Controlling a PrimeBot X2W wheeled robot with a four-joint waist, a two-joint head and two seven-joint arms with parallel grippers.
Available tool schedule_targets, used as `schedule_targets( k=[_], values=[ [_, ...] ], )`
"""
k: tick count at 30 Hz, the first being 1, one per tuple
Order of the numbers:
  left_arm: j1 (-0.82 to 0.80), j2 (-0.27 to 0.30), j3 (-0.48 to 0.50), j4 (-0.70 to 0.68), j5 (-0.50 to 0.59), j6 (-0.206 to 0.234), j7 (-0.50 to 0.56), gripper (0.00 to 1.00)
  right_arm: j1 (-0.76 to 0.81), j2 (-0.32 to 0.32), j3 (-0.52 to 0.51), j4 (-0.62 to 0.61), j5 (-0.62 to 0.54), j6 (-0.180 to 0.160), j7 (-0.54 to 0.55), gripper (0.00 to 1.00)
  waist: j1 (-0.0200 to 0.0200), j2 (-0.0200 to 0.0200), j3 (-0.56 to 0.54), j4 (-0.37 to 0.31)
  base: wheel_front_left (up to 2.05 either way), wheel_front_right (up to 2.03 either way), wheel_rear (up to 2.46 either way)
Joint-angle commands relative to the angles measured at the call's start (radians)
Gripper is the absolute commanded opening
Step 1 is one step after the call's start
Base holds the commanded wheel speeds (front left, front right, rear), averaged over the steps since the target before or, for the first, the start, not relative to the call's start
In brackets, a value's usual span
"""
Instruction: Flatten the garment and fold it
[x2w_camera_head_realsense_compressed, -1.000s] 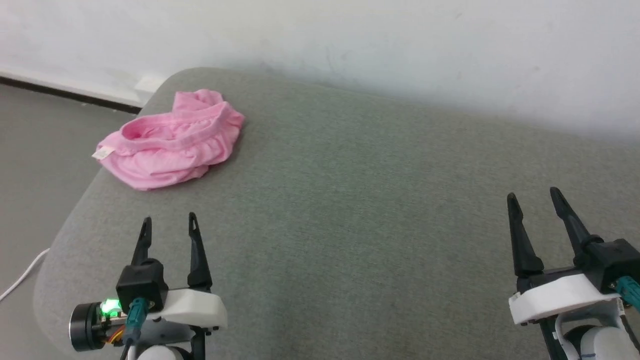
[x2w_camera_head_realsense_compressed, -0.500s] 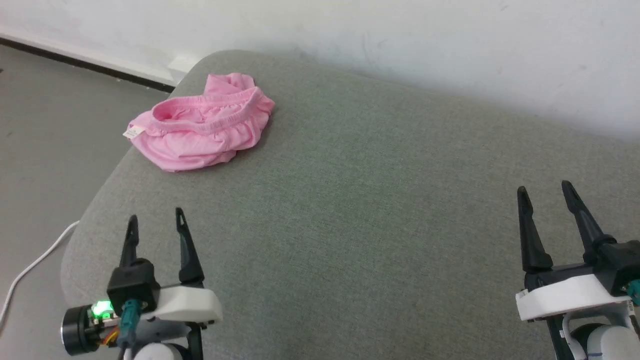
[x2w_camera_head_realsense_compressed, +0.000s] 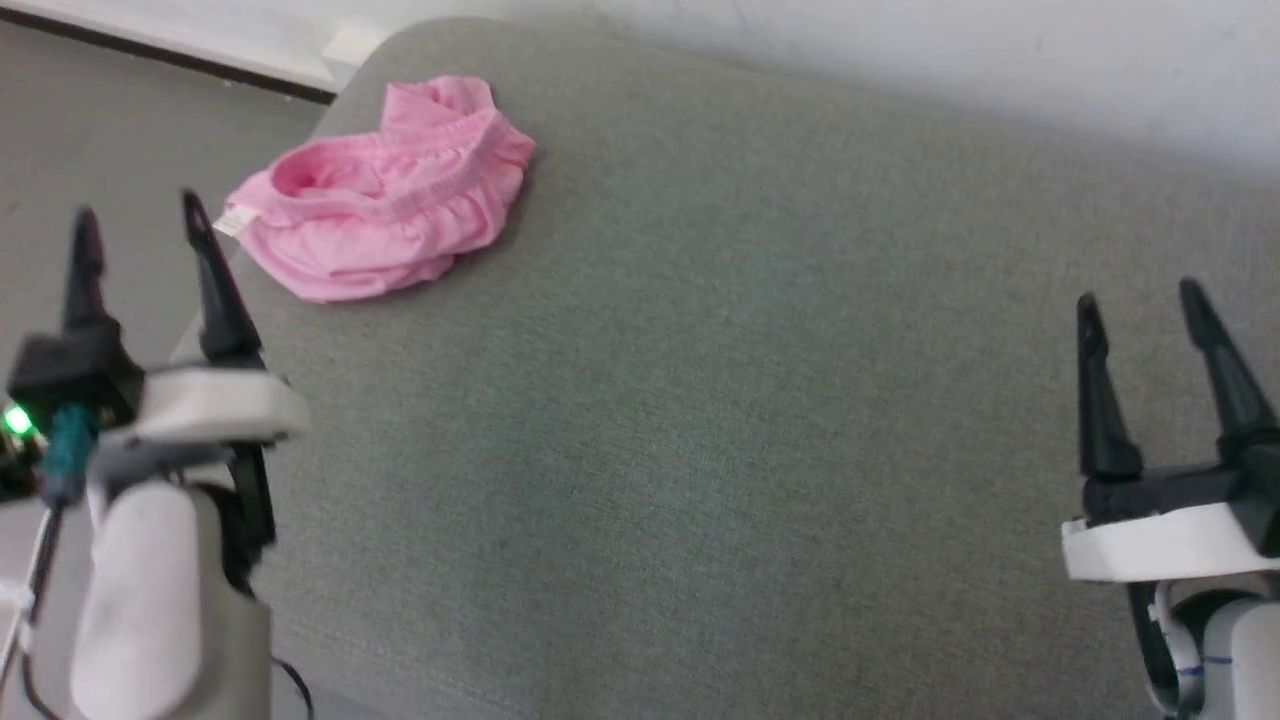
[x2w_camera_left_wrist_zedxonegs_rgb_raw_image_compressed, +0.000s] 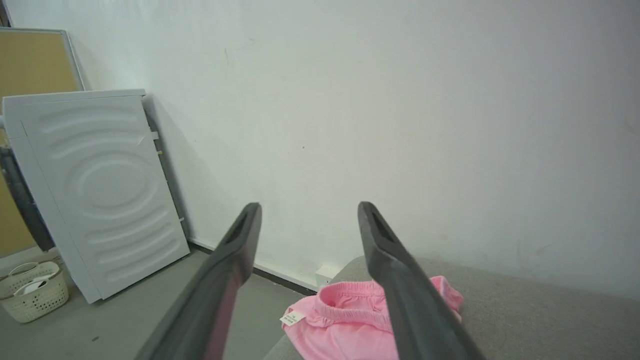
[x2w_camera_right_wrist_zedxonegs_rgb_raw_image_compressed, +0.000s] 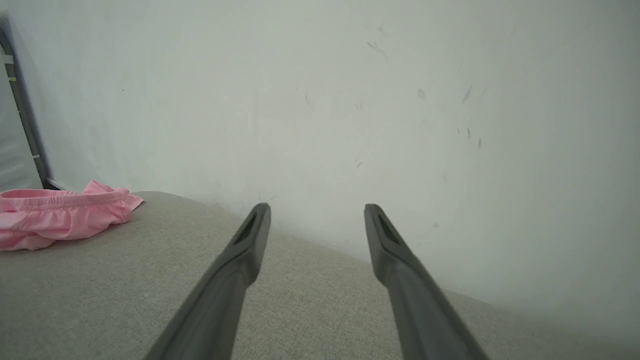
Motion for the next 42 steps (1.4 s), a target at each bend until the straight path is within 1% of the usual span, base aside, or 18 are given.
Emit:
schedule_targets(
  k=[1, 6, 10, 13, 15, 19, 23, 26, 27, 28, 29, 30, 32, 34, 35, 37, 41, 42],
  values=[
    [-0.057, 0.02, 0.008, 0.03, -0.007, -0.014, -0.009, 1.0, -0.02, 0.001, -0.011, -0.015, -0.013, -0.002, -0.009, 1.0, -0.0001, 0.0, 0.082, -0.025, 0.0, 0.0, 0.0],
    [-0.227, 0.084, -0.002, 0.179, -0.019, -0.071, -0.012, 1.0, -0.056, -0.007, -0.025, -0.038, -0.026, -0.002, -0.02, 1.0, -0.0001, 0.0, 0.168, -0.05, 0.0, 0.0, 0.0],
    [-0.382, 0.15, -0.026, 0.303, -0.027, -0.135, 0.057, 1.0, -0.098, -0.008, -0.036, -0.066, -0.034, -0.002, -0.028, 1.0, -0.0001, 0.0, 0.235, -0.075, 0.0, 0.0, 0.0],
    [-0.49, 0.189, -0.044, 0.382, -0.043, -0.192, 0.136, 1.0, -0.127, -0.011, -0.039, -0.08, -0.037, -0.002, -0.034, 1.0, -0.0001, 0.0, 0.278, -0.098, 0.0, 0.0, 0.0],
    [-0.557, 0.2, -0.055, 0.438, -0.073, -0.235, 0.223, 1.0, -0.145, -0.013, -0.047, -0.089, -0.038, -0.002, -0.039, 1.0, -0.0001, 0.0, 0.304, -0.111, 0.0, 0.0, 0.0],
    [-0.675, 0.247, -0.09, 0.529, -0.111, -0.28, 0.399, 1.0, -0.177, -0.014, -0.06, -0.108, -0.04, -0.002, -0.047, 1.0, -0.0001, 0.0, 0.356, -0.139, 0.0, 0.0, 0.0],
    [-0.756, 0.295, -0.143, 0.606, -0.161, -0.298, 0.6, 1.0, -0.201, -0.013, -0.066, -0.124, -0.04, -0.002, -0.055, 1.0, -0.0001, 0.0, 0.402, -0.167, 0.0, 0.0, 0.0],
    [-0.791, 0.326, -0.195, 0.642, -0.239, -0.304, 0.766, 1.0, -0.214, -0.012, -0.066, -0.131, -0.04, -0.002, -0.062, 1.0, -0.0001, 0.0, 0.432, -0.183, 0.0, 0.0, 0.0],
    [-0.791, 0.326, -0.195, 0.642, -0.239, -0.304, 0.766, 1.0, -0.214, -0.012, -0.066, -0.131, -0.04, -0.002, -0.062, 1.0, -0.0001, 0.0, 0.432, -0.183, 0.0, 0.0, 0.0],
    [-0.796, 0.338, -0.214, 0.65, -0.271, -0.305, 0.825, 1.0, -0.218, -0.012, -0.065, -0.134, -0.04, -0.002, -0.064, 1.0, -0.0001, 0.0, 0.441, -0.187, 0.0, 0.0, 0.0],
    [-0.796, 0.366, -0.249, 0.656, -0.33, -0.307, 0.926, 1.0, -0.226, -0.011, -0.066, -0.139, -0.041, -0.002, -0.067, 1.0, -0.0001, 0.0, 0.457, -0.193, 0.0, 0.0, 0.0],
    [-0.784, 0.374, -0.261, 0.652, -0.359, -0.307, 0.965, 1.0, -0.228, -0.011, -0.065, -0.139, -0.041, -0.002, -0.067, 1.0, -0.0001, 0.0, 0.461, -0.197, 0.0, 0.0, 0.0],
    [-0.757, 0.391, -0.283, 0.644, -0.398, -0.307, 1.018, 1.0, -0.233, -0.01, -0.062, -0.14, -0.041, -0.002, -0.067, 1.0, -0.0001, 0.0, 0.466, -0.204, 0.0, 0.0, 0.0],
    [-0.723, 0.409, -0.319, 0.638, -0.41, -0.307, 1.057, 1.0, -0.237, -0.009, -0.059, -0.14, -0.041, -0.002, -0.067, 1.0, -0.0001, 0.0, 0.471, -0.209, 0.0, 0.0, 0.0],
    [-0.707, 0.415, -0.336, 0.633, -0.415, -0.307, 1.064, 1.0, -0.239, -0.009, -0.059, -0.141, -0.041, -0.002, -0.067, 1.0, -0.0001, 0.0, 0.472, -0.209, 0.0, 0.0, 0.0],
    [-0.681, 0.394, -0.334, 0.636, -0.452, -0.307, 1.064, 1.0, -0.24, -0.009, -0.061, -0.138, -0.042, -0.002, -0.067, 1.0, -0.0001, 0.0, 0.468, -0.207, 0.0, 0.0, 0.0],
    [-0.647, 0.395, -0.368, 0.648, -0.443, -0.307, 1.057, 1.0, -0.236, -0.008, -0.051, -0.122, -0.041, -0.002, -0.067, 1.0, -0.0001, 0.0, 0.437, -0.207, 0.0, 0.0, 0.0],
    [-0.646, 0.401, -0.378, 0.644, -0.44, -0.307, 1.05, 0.29, -0.234, -0.008, -0.05, -0.118, -0.04, -0.002, -0.067, 1.0, -0.0001, 0.0, 0.425, -0.205, 0.0, 0.0, 0.0]
  ],
)
